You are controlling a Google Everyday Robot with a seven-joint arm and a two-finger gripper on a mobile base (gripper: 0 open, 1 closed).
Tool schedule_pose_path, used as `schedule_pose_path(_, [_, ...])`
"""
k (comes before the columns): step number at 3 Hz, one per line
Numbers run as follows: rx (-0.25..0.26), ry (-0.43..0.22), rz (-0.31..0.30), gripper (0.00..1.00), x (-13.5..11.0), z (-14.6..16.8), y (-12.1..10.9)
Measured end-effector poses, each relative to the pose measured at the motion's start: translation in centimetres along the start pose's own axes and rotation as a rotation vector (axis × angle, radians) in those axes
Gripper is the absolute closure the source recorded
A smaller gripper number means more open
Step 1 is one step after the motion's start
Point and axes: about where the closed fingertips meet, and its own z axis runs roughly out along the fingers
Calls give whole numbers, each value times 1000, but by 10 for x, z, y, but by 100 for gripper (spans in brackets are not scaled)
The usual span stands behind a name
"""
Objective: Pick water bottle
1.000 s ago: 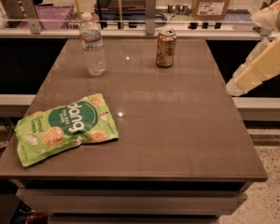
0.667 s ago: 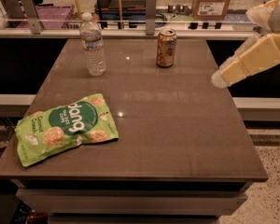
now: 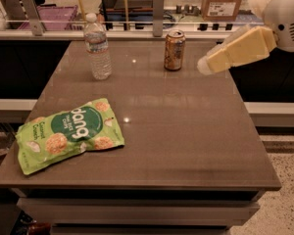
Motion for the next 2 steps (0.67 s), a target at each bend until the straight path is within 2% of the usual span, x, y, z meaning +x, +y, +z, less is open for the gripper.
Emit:
schedule_pose_path(1, [1,0,-1,0,0,0,0])
schedule_pose_path(2, [-16,-18,-27,0,-12,11,10])
